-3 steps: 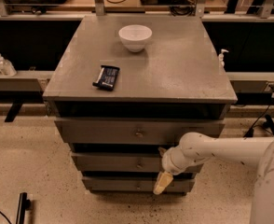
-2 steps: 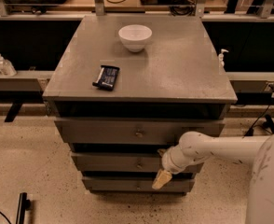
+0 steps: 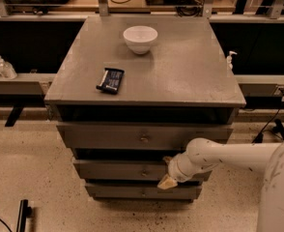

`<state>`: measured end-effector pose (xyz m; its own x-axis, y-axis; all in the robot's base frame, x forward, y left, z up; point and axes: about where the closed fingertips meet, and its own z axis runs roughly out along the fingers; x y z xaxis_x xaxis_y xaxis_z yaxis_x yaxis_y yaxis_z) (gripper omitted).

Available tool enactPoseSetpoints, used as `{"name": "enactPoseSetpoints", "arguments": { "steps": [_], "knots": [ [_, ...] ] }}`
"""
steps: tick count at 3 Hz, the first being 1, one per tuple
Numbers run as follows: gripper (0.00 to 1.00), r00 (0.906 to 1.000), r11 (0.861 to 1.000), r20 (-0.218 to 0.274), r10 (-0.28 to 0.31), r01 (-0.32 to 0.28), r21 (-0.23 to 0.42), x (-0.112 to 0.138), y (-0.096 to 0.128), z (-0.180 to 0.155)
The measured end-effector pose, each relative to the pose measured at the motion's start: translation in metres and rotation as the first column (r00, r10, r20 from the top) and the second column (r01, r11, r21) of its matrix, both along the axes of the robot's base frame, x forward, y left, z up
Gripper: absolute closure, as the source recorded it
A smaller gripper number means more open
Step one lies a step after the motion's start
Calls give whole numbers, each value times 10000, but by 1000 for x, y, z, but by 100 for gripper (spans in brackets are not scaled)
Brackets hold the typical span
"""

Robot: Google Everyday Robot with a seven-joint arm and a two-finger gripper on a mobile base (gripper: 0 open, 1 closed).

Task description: Open middle drawer

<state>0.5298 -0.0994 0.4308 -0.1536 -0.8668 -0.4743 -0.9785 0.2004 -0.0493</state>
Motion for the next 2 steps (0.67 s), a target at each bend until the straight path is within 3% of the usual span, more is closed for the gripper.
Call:
{"name": "enactPoseSetpoints", "arguments": {
  "steps": [1,2],
  "knots": [
    [59,10000,10000,-11,14,-14,2,-1,0,1],
    [62,10000,10000,-11,15,-15,2,-1,0,1]
  ]
}}
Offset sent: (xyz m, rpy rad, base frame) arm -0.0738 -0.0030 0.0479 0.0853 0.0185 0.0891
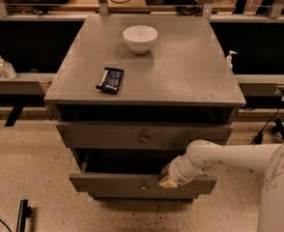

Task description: Open middle drawer

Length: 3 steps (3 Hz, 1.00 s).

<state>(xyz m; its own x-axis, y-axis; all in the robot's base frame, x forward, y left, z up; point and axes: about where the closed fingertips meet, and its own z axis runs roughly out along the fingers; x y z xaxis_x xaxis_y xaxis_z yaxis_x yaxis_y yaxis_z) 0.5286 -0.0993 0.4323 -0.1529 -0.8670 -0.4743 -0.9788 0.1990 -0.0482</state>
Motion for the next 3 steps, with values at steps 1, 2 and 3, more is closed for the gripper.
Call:
{"name": "enactPoseSetpoints", "arguments": {
  "steps": [1,2,3],
  "knots": [
    [44,9996,9986,-51,260,-258,464,-30,-2,23],
    [13,10000,9975,34,82,-84,701,-43,-15,32],
    [0,9999,9974,25,117,-119,716,-44,-14,31]
  ]
}}
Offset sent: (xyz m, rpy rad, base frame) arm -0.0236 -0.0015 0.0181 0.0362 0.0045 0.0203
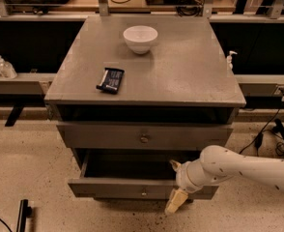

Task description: Open middle drawer

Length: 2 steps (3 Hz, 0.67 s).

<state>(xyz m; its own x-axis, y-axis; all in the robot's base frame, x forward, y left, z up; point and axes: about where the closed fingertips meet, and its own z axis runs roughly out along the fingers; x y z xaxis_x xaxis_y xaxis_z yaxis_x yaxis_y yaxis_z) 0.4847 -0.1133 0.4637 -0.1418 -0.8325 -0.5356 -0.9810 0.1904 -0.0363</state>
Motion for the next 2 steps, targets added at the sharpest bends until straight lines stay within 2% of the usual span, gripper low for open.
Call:
{"name": "enactPoseSetpoints", "arguments": {
  "steps": [1,2],
  "knots": [
    [0,10000,9994,-47,27,-28,-356,4,4,-3],
    [7,9998,9941,-162,-66,48,-1085,9,5,-19]
  ]
}}
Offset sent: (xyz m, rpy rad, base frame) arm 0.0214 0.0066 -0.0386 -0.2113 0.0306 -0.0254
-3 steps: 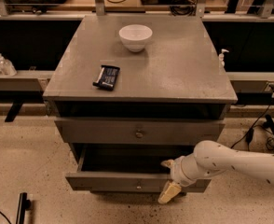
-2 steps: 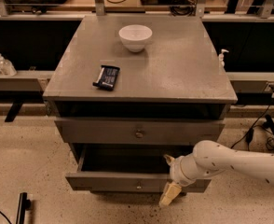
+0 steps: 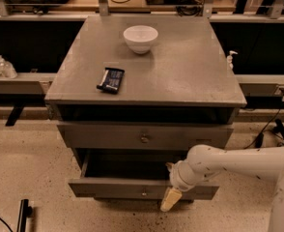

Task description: Open middle drawer

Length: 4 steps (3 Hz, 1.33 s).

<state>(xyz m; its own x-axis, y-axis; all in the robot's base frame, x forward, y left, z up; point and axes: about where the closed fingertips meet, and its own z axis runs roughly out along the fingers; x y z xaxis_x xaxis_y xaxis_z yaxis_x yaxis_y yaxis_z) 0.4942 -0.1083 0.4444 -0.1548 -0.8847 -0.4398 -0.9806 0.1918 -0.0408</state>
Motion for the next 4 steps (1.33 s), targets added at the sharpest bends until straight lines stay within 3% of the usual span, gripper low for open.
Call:
{"name": "enactPoseSetpoints", "arguments": {
  "steps": [2,4],
  "knots": [
    [48,9990,9981,-428,118,-144,-594,-12,6,-19],
    [49,9946,9976,-786,675,-687,-118,-52,13,-3]
  ]
}}
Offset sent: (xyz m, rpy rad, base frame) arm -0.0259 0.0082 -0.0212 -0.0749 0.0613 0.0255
